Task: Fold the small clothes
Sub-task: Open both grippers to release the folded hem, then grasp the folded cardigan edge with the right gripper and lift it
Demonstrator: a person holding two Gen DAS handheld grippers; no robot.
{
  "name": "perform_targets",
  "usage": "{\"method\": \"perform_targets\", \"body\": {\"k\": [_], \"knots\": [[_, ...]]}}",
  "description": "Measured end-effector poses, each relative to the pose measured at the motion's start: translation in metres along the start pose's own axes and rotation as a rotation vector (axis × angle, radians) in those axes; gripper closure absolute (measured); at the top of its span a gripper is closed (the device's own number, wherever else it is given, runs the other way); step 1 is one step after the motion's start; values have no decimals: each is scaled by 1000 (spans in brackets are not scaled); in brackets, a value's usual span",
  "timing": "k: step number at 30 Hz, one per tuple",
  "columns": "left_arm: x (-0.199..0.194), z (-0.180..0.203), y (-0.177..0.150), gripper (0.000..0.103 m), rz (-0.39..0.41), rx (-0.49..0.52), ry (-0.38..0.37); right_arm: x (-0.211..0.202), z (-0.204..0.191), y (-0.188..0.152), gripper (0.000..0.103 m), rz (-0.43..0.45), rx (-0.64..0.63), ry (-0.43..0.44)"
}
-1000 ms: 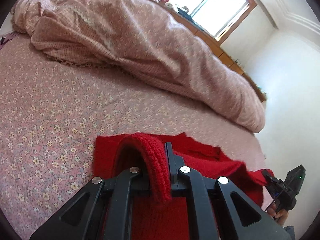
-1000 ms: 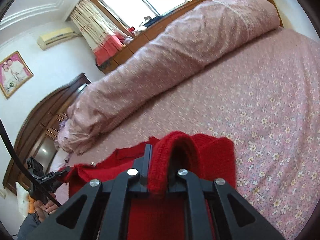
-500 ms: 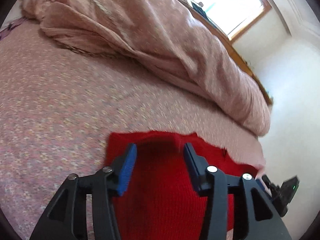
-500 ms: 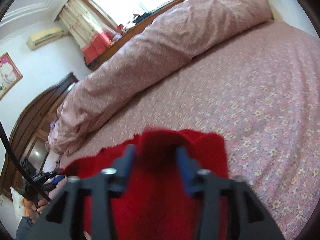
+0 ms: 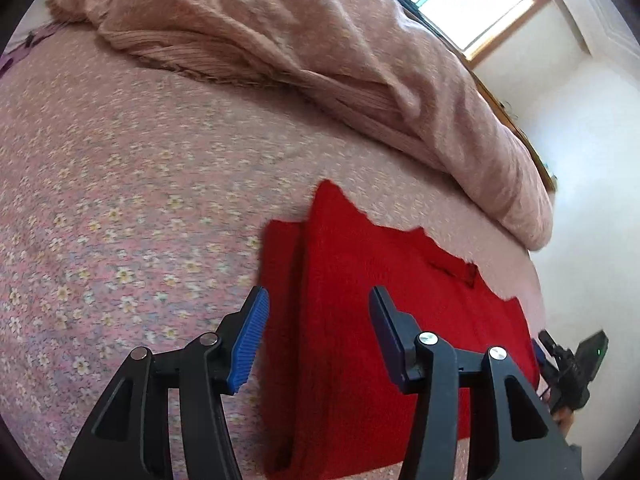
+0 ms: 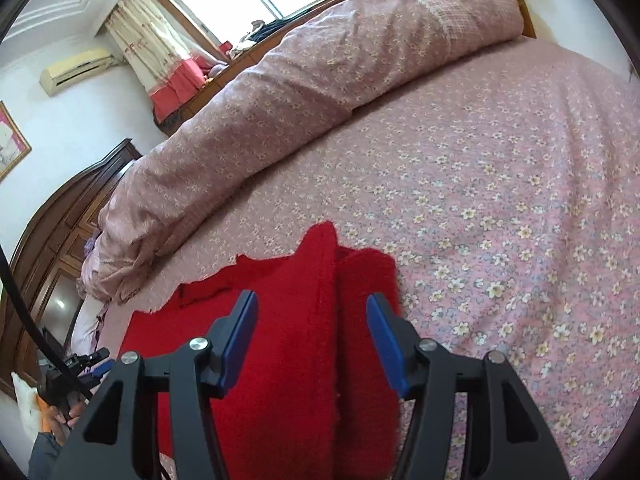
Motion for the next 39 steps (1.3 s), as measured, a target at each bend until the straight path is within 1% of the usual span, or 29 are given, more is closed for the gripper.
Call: {"method": "perform_targets", "body": {"k": [3, 6, 7, 8, 9, 10, 11, 13, 14, 17, 20, 22, 24, 27, 28, 31, 32, 33, 35, 36, 38, 39], "knots": [[8, 12, -2, 58, -21, 33, 0, 6, -8, -3, 42, -27, -42, -10], [18, 19, -4, 58, -41, 62, 34, 15, -15, -9, 43, -59, -104, -56], [20, 20, -5, 58, -32, 73, 45, 17, -17, -12, 46, -69, -123, -68], [20, 21, -5, 58, -18, 80, 57, 20, -19, -14, 55, -84, -144, -74], [21, 24, -6, 58, 1, 98, 79, 24, -22, -17, 60, -102, -170, -81], [21, 26, -6, 63, 12, 114, 97, 25, -24, -18, 66, -110, -188, -98], [21, 30, -7, 77, 29, 145, 129, 26, -25, -19, 73, -110, -209, -122], [21, 34, -7, 90, 41, 183, 164, 26, -28, -19, 82, -105, -243, -143], [22, 36, -7, 92, 45, 200, 166, 26, -29, -19, 87, -102, -250, -143], [20, 37, -7, 96, 64, 210, 164, 22, -32, -15, 90, -79, -262, -139], [21, 37, -5, 97, 68, 208, 181, 18, -35, -13, 91, -53, -283, -156], [20, 38, -2, 97, 79, 183, 167, 17, -40, -10, 91, -35, -292, -181], [18, 40, 2, 97, 100, 175, 155, 14, -46, -7, 92, -21, -299, -178], [12, 42, 10, 97, 139, 162, 131, 5, -57, -1, 92, 44, -340, -181], [10, 42, 11, 97, 147, 156, 127, 0, -60, 1, 92, 78, -353, -169], [10, 37, 14, 97, 149, 142, 141, -5, -65, 5, 92, 141, -379, -154], [11, 34, 14, 97, 147, 133, 142, -3, -64, 6, 92, 145, -388, -169], [14, 30, 14, 97, 139, 121, 145, 0, -63, 7, 92, 139, -392, -186], [22, 23, 12, 96, 116, 100, 153, 13, -55, 5, 91, 95, -392, -235], [25, 20, 11, 96, 104, 93, 159, 24, -48, 3, 90, 49, -383, -280], [32, 15, 8, 93, 67, 73, 175, 44, -33, -5, 88, -69, -345, -339], [35, 13, 6, 93, 54, 63, 185, 51, -25, -10, 87, -105, -311, -339]]}}
Point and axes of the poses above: each gripper's, at about its wrist camera, not at the fingertips, and x roughly the way its jaws point, z to its right, y to its top, the point moved 5 cm from there along x, roughly the way its jaws point, and after that the axes turned 6 degrees about -z, right-handed, at the moved point
